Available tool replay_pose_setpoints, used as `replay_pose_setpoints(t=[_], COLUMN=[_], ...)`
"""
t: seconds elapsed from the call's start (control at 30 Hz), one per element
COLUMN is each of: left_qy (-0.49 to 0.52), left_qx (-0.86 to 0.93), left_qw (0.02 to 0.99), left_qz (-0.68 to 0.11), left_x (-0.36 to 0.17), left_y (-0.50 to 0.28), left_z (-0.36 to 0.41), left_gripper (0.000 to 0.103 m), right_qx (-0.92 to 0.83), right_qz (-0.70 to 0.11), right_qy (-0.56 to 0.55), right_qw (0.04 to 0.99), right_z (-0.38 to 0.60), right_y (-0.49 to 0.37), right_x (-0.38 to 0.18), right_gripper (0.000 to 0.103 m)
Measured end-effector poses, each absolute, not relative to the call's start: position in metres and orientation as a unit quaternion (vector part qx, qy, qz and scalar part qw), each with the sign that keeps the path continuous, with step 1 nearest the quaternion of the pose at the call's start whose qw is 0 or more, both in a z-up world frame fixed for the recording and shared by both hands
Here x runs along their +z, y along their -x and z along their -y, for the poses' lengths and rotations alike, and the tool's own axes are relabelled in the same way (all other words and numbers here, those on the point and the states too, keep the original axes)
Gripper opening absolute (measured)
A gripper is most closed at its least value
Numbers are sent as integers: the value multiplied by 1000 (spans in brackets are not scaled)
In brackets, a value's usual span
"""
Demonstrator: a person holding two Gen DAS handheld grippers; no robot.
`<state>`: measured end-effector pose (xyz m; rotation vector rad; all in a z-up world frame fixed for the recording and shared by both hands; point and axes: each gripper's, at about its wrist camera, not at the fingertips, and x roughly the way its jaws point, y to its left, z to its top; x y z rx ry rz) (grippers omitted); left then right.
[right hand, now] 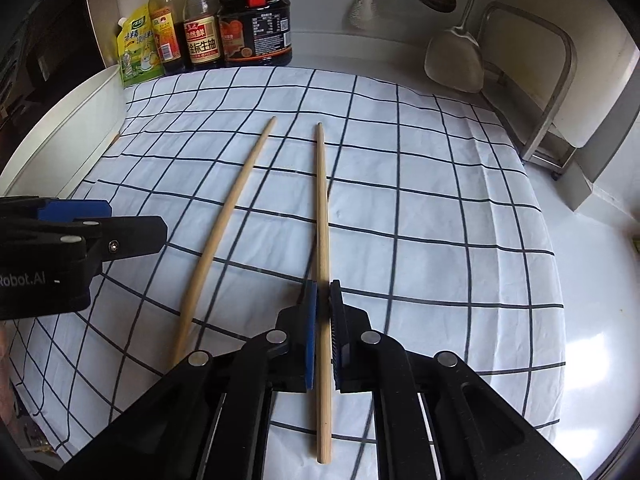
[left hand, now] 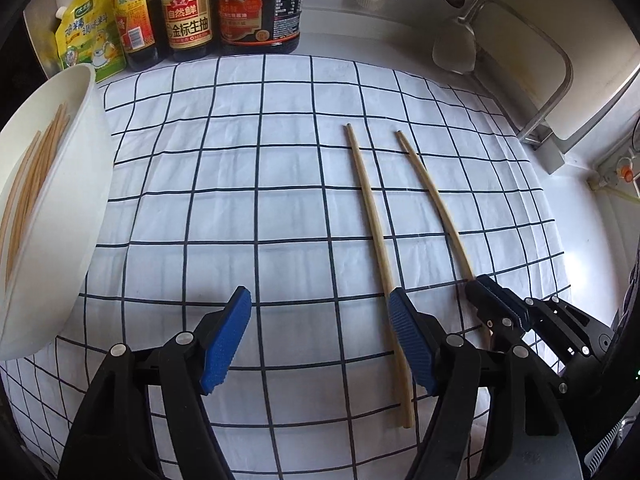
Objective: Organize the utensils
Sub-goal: 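Close the right gripper on one chopstick while the left gripper grasps the other chopstick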
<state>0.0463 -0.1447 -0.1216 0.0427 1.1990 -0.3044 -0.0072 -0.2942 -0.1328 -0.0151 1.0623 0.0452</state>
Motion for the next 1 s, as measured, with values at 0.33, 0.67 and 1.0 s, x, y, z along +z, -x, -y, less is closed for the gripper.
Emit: replay_pose_setpoints(t=[0.33, 0.67, 1.0], left_qy=[-51, -77, -84], left_qx=[-145, -130, -122], left_qw=[815, 822, 833], left_qz=[-559, -549, -532], left_x=[-133, -140, -142], left_y=[-48, -49, -44], left_z=[166, 174, 176], left_gripper=[71, 71, 68], right_qx=[-4, 2, 9], right_qz=[-506, -504, -497], right_qy=[-14, -12, 15], right_qw=[862, 864, 868], right_z=[330, 331, 327], right_y=[12, 8, 4], right_x=[-133, -133, -134], right_gripper=[7, 27, 26])
